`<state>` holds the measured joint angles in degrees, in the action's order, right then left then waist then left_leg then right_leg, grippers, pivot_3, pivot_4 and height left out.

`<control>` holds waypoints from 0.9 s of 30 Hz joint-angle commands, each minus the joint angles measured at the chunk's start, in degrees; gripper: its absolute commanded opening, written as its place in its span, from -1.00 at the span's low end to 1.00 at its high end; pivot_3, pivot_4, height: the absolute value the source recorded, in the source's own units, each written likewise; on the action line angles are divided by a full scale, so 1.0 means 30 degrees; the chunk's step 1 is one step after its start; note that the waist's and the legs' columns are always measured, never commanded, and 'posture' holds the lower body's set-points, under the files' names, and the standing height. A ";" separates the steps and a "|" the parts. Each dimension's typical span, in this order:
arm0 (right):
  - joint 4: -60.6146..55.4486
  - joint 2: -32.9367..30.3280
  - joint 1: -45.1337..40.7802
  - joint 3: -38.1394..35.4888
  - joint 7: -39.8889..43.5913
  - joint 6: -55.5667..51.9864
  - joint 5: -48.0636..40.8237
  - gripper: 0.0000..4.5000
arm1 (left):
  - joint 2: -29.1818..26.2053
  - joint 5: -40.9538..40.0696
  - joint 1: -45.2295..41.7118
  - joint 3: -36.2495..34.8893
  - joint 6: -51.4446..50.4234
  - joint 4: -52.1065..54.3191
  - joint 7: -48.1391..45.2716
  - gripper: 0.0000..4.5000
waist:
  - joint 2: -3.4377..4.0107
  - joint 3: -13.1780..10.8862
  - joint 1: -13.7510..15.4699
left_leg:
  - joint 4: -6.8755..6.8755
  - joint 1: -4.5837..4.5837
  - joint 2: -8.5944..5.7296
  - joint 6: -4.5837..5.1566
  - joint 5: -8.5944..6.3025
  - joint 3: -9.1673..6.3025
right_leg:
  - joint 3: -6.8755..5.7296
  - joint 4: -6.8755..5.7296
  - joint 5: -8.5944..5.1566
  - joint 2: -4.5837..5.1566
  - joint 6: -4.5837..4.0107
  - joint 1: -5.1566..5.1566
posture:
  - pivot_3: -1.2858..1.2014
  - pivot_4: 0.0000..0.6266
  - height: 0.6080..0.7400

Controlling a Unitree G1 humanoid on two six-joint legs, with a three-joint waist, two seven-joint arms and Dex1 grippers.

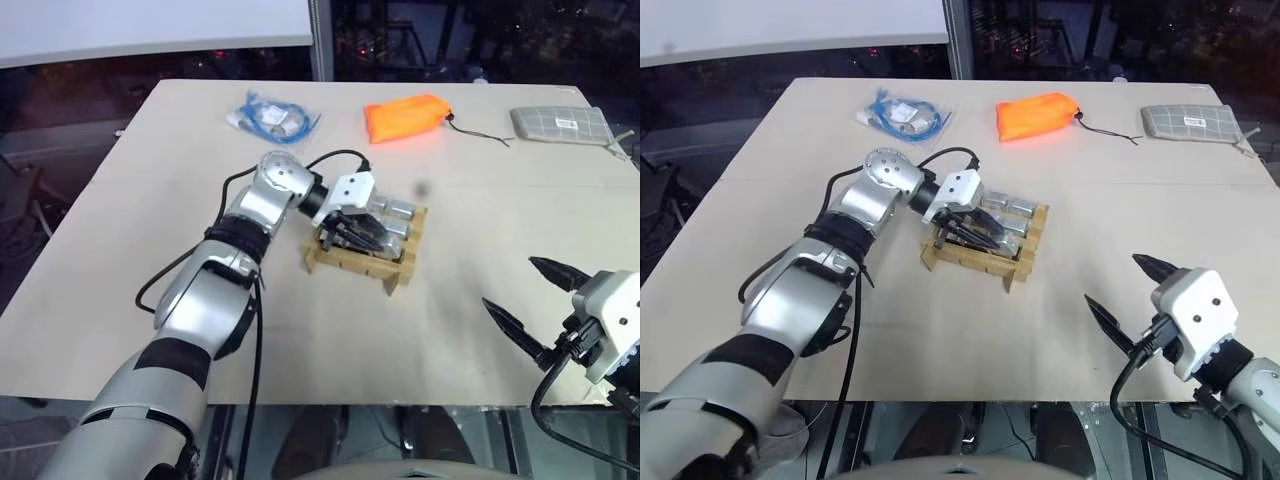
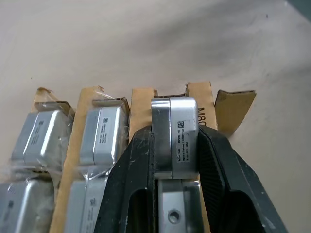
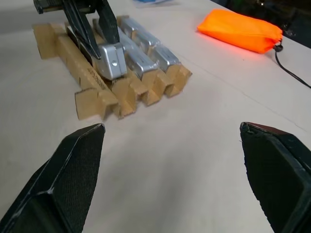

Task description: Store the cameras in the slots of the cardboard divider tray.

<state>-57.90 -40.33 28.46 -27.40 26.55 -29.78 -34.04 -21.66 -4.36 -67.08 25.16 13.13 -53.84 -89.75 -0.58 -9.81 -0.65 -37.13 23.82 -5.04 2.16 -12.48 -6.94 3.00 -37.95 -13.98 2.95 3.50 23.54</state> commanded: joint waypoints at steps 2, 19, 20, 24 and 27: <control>-0.0701 -0.0484 0.0045 -0.0113 -0.0758 0.0694 -0.0467 1.00 | 0.0078 0.0711 -0.0763 -0.0872 0.0937 -0.0249 0.0267 0.30 | -0.0003 -0.0001 -0.0051 | -0.0010 -0.0006 0.0002 0.0001 0.0000 -0.0001 | 0.0001 -0.0009 0.0000 -0.0021 0.0001 -0.0004 | 0.03 -0.52 1.00; 0.5067 0.0373 -0.4838 0.3254 -0.0215 0.0996 0.2056 1.00 | -0.2958 -0.7909 1.3866 -1.3109 -1.4984 2.2349 1.1449 0.98 | -0.0002 0.0008 -0.0481 | -0.0010 -0.0034 0.0063 -0.0042 0.0019 0.0014 | 0.0049 -0.0015 0.0009 -0.0009 -0.0018 0.0003 | 0.03 -0.52 1.00; 0.5587 0.0130 -0.4764 0.3241 0.0519 0.1345 0.2130 1.00 | -0.3132 -0.8005 1.5639 -1.3451 -1.5024 2.3810 1.1733 0.98 | -0.0008 0.0005 -0.0386 | -0.0007 -0.0031 0.0056 -0.0050 0.0022 0.0031 | 0.0067 -0.0009 0.0009 0.0002 -0.0018 0.0004 | 0.03 -0.52 1.00; 0.7233 -0.0289 -0.4523 0.2489 0.2436 0.2239 0.1988 1.00 | -0.3517 -0.8552 2.0268 -1.4357 -1.5050 2.7050 1.2563 0.98 | -0.0013 0.0007 0.0327 | -0.0008 -0.0016 0.0051 -0.0010 -0.0008 -0.0010 | 0.0063 0.0011 0.0010 0.0024 -0.0023 -0.0003 | 0.03 -0.52 1.00; 0.8144 -0.0610 -0.3989 0.1748 0.3802 0.2910 0.2003 1.00 | -0.3384 -0.8547 2.2306 -1.4740 -1.4685 2.7848 1.3450 0.98 | 0.0032 0.0036 0.0738 | -0.0016 -0.0045 0.0054 -0.0016 -0.0010 -0.0038 | 0.0041 0.0019 0.0006 0.0028 -0.0029 -0.0044 | 0.03 -0.52 1.00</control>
<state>-33.52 -41.68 15.90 -19.29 35.92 -23.04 -27.70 -31.69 -29.44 -1.19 -17.81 -32.01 27.12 -50.69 -0.49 -9.70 1.56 -37.20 23.66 -4.88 2.11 -12.51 -7.06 3.12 -37.88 -13.97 3.03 3.41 23.37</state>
